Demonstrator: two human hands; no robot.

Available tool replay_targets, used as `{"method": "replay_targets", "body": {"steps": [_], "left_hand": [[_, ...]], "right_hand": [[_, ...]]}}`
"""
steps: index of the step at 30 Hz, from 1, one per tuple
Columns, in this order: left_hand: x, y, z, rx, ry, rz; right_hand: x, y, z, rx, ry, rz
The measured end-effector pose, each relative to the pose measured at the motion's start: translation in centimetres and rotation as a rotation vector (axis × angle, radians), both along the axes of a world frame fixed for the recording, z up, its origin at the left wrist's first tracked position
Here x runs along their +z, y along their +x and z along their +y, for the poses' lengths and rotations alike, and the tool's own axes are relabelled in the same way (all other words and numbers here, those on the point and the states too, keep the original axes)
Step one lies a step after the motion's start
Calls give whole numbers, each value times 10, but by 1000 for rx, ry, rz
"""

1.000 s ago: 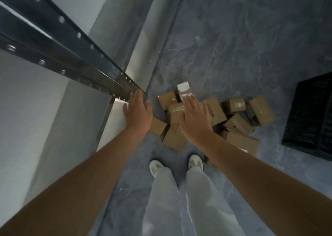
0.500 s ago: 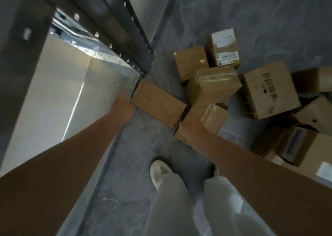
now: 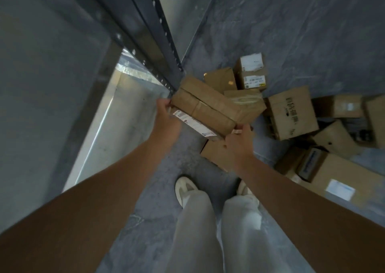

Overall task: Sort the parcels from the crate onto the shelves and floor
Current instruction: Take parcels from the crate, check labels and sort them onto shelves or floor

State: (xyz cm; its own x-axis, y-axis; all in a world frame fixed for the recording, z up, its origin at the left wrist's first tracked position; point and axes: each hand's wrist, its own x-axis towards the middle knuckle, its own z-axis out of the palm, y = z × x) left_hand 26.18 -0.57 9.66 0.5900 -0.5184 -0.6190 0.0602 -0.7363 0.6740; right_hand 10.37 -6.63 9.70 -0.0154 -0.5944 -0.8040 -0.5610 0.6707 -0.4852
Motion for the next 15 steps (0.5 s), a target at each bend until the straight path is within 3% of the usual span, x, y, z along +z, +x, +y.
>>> {"method": "replay_targets", "body": {"steps": [5, 8, 15], "left_hand": [[120, -18, -38, -7, -120, 14], [199, -20, -62, -5, -206, -18], [408, -41, -77, 49, -431, -163]], "right_hand": [[109, -23, -45, -124, -175, -12], [178, -34, -87, -34, -266, -2], [396, -45, -149, 98, -381, -267]]}}
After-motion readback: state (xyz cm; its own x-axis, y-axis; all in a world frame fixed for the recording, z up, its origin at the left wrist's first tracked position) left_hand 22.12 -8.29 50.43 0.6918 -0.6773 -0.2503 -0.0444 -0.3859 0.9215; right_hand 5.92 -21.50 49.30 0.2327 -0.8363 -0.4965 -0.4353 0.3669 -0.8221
